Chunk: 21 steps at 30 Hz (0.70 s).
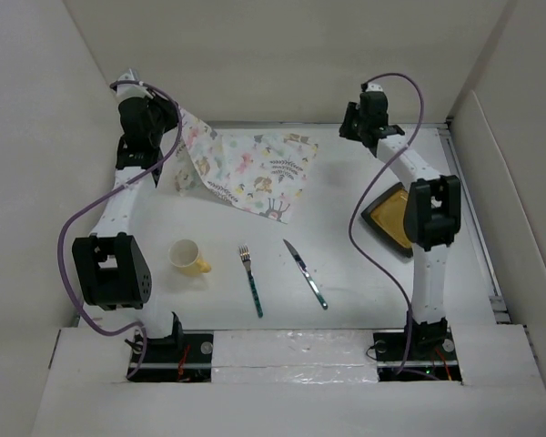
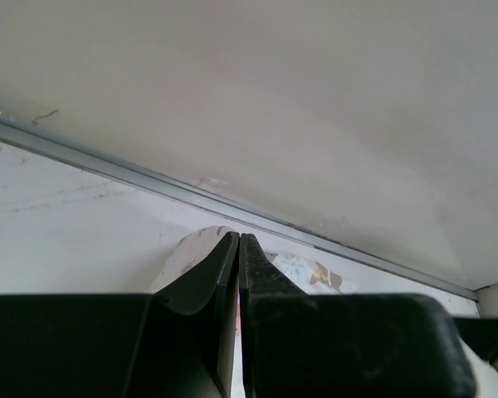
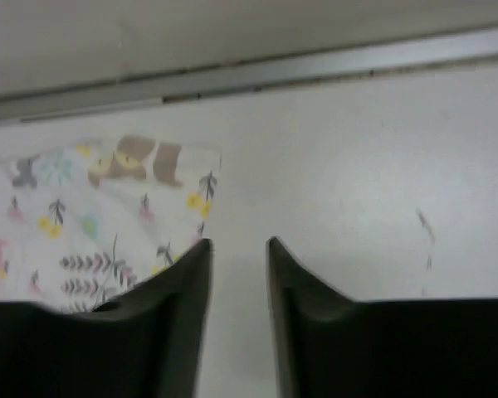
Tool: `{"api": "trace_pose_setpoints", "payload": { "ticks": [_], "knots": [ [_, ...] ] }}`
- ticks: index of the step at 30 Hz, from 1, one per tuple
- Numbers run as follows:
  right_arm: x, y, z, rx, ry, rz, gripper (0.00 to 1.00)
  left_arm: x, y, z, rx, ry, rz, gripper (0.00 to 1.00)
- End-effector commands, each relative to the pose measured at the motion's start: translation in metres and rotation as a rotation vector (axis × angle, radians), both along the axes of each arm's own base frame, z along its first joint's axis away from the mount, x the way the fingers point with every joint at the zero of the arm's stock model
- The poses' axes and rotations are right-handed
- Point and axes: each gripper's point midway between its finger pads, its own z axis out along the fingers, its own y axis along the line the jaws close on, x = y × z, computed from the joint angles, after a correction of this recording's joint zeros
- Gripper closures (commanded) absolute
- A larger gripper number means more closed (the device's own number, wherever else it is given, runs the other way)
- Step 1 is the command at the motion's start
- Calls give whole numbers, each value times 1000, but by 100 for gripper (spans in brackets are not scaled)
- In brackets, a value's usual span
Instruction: Set the dinner table for one person
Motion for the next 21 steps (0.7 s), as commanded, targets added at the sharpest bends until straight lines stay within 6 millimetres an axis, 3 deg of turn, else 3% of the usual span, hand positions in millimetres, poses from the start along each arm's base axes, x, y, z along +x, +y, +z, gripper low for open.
{"api": "trace_pose_setpoints", "payload": {
  "ticks": [1,2,3,4,7,8,9,10,11,12,14,16,21],
  "knots": [
    [-68,62,11,7,-10,179,69,-5,-4,16,-25,-59,-15,100],
    [-107,68,-5,9,28,224,80,-4,-5,11,-30,-48,-22,100],
    [-122,83,-6,16,3,270,96,-5,-5,8,-30,-41,-21,100],
    [-151,114,-13,10,16,350,100,-6,-5,6,-29,-32,-18,100],
    [-206,139,-48,-67,62,435,100,-11,-2,-1,-9,-4,-5,100],
    [-229,158,-56,-91,85,489,100,-16,0,1,-4,-5,4,100],
    [-244,161,-67,-127,121,513,100,-19,1,-5,1,7,8,100],
    [-253,155,-80,-182,138,488,96,-22,1,-6,10,9,9,100],
    [-267,166,-85,-213,139,515,88,-27,3,-3,17,4,18,100],
    [-273,166,-89,-238,143,515,68,-31,4,-10,20,19,24,100],
    [-276,164,-95,-271,147,515,56,-39,6,-8,22,15,33,100],
    [-281,166,-102,-298,163,524,54,-44,5,-13,25,26,30,100],
    [-266,162,-112,-380,180,482,52,-60,7,-12,29,0,44,100]
  ]
}}
